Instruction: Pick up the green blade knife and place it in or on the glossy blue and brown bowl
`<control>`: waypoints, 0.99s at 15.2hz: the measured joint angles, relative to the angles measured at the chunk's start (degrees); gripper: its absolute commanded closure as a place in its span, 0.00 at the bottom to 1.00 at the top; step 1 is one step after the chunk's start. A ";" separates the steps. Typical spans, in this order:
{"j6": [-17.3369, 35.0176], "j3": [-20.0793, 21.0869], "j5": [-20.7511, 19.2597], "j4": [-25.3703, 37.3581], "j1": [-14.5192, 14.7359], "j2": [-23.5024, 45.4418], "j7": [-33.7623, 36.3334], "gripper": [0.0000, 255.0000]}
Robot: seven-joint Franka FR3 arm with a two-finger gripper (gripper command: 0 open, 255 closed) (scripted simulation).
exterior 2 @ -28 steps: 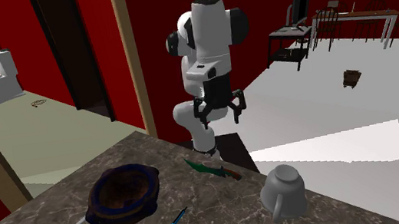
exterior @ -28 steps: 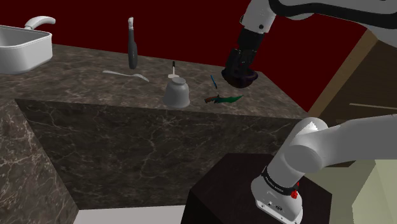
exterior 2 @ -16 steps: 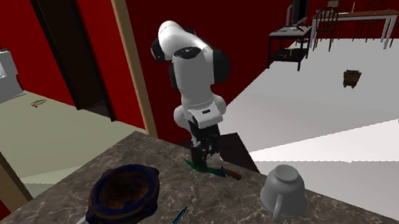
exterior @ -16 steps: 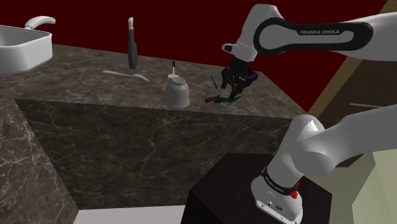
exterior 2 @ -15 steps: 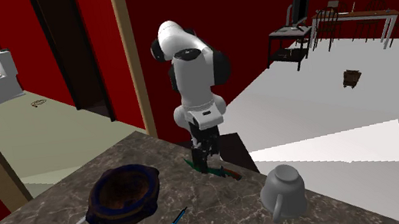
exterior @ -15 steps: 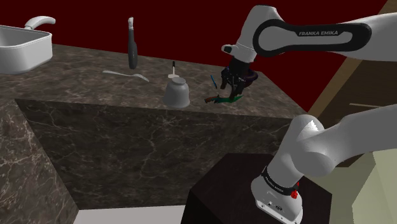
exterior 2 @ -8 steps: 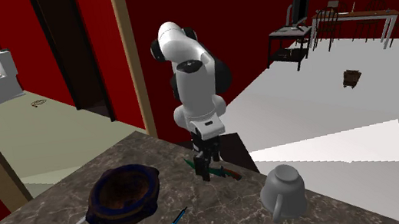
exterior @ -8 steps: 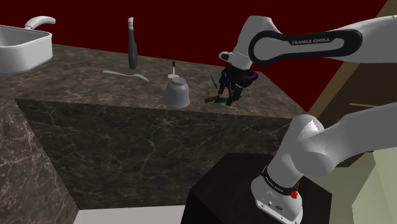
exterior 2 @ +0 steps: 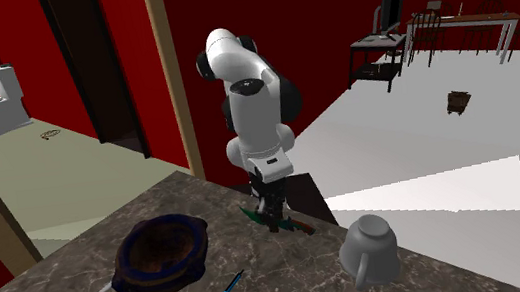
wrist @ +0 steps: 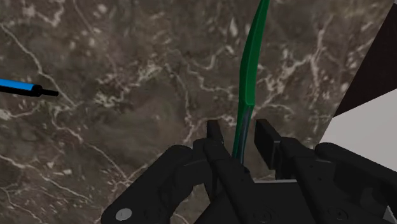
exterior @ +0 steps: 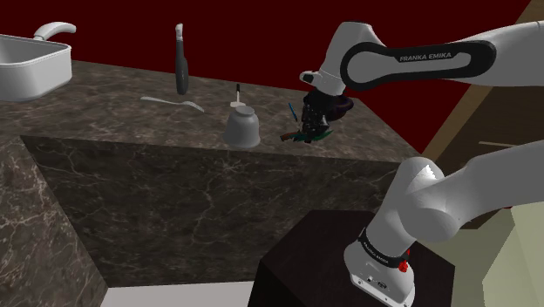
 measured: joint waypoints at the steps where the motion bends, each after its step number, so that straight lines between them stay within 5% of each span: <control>1: 0.00 0.00 0.00 0.00 0.00 0.00 0.00 1.00; 15: -4.84 0.96 0.71 4.12 0.31 -0.77 0.21 1.00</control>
